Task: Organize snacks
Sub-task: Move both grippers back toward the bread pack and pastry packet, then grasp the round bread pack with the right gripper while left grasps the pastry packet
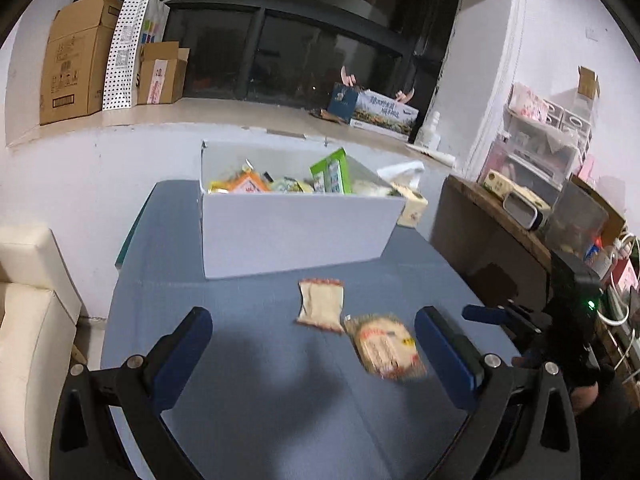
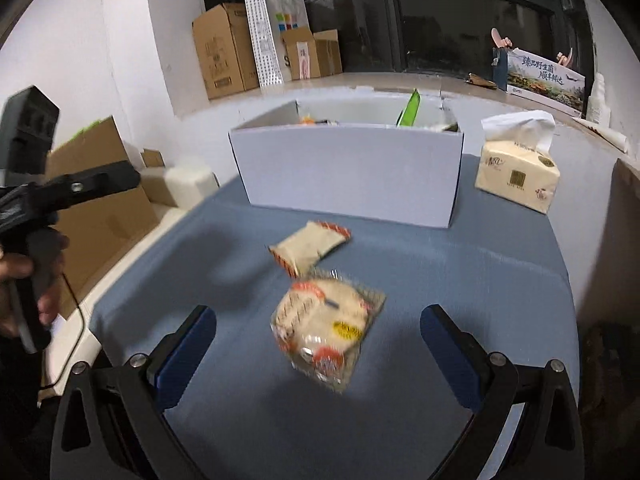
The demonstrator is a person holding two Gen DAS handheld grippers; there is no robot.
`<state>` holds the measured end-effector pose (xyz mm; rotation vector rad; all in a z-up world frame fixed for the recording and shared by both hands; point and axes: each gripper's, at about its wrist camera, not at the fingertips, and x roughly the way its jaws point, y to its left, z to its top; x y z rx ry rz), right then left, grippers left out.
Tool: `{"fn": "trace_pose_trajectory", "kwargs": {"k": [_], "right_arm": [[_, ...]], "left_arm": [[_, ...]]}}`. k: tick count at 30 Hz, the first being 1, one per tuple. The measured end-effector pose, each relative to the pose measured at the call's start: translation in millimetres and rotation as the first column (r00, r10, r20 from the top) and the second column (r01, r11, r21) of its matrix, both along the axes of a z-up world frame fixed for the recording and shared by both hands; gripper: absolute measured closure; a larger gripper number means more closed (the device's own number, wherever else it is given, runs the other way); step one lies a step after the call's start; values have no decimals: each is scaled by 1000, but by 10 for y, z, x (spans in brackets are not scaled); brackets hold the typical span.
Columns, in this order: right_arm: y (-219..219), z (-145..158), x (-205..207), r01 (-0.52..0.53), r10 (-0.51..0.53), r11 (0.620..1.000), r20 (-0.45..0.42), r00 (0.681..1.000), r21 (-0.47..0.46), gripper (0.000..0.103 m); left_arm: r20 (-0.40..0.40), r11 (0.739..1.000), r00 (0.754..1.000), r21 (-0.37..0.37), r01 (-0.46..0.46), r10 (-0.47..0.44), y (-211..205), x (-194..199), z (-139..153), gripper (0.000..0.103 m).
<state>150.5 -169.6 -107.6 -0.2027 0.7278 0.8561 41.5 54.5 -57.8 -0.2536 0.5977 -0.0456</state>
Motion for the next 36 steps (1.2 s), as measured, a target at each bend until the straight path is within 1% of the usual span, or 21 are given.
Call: {"fn": "trace_pose_trajectory", "kwargs": {"k": [5,8,10,14,15,18,19,20,21,22,25,28,32,35,36], "right_arm": [[118,-166,78,12,-15,998,-52,999,-56,0],[269,-295,182,21,-31,995,-99,995,-101,0],[376,-358,214,22,-37,991,-115,993,-129,0],[589,-465,284,49,-72,980,-117,991,-193,0],[646,-501,307,65,-93,973,-117,989,-222,0],[706,-574,345,71,-107,964,-130,986,-256,0],[712,-589,334,71,-106,960,-116,988,-272,1],[716,-585,315,68,-100,958,-103,990,-277,7],[712,-574,291,75,-100,954,-72,992,-289,19],[681,-554,277,57,-81,961,-81,993,-270,23],[545,-501,270,70,-93,970,-90,992,-232,23],[334,-354,260,103,-118,982,-90,989,-159,23],[13,-110,232,165,-170,982,-58,984,-92,23],[-184,74,182,213,-214,976,-33,976,-42,23],[-267,135,153,222,-223,975,-24,975,-27,23]], "left_arm": [[-15,1000,1000,-2,0,0,-30,-16,-41,0],[-29,1000,1000,-6,-1,1,-21,7,-85,0],[-36,1000,999,-10,-2,2,-2,26,-106,0],[-49,1000,999,-13,-2,1,-6,46,-156,0],[-52,1000,999,-13,-1,0,-8,53,-168,0],[-62,1000,998,-12,1,-2,-12,86,-200,0],[-65,1000,998,-11,2,-3,-12,93,-214,0],[-70,1000,998,-10,1,-1,-13,107,-234,0],[-74,1000,997,-10,-1,0,-12,118,-248,0],[-81,1000,997,-11,0,-1,-12,137,-266,0],[-100,1000,995,-5,17,-18,-64,202,-320,0],[-130,998,990,14,55,-52,-149,365,-383,0],[-172,991,978,44,125,-116,-322,707,-491,0],[-229,984,964,83,157,-134,-442,1066,-642,0],[-249,982,958,83,170,-144,-468,1200,-705,0]]}}
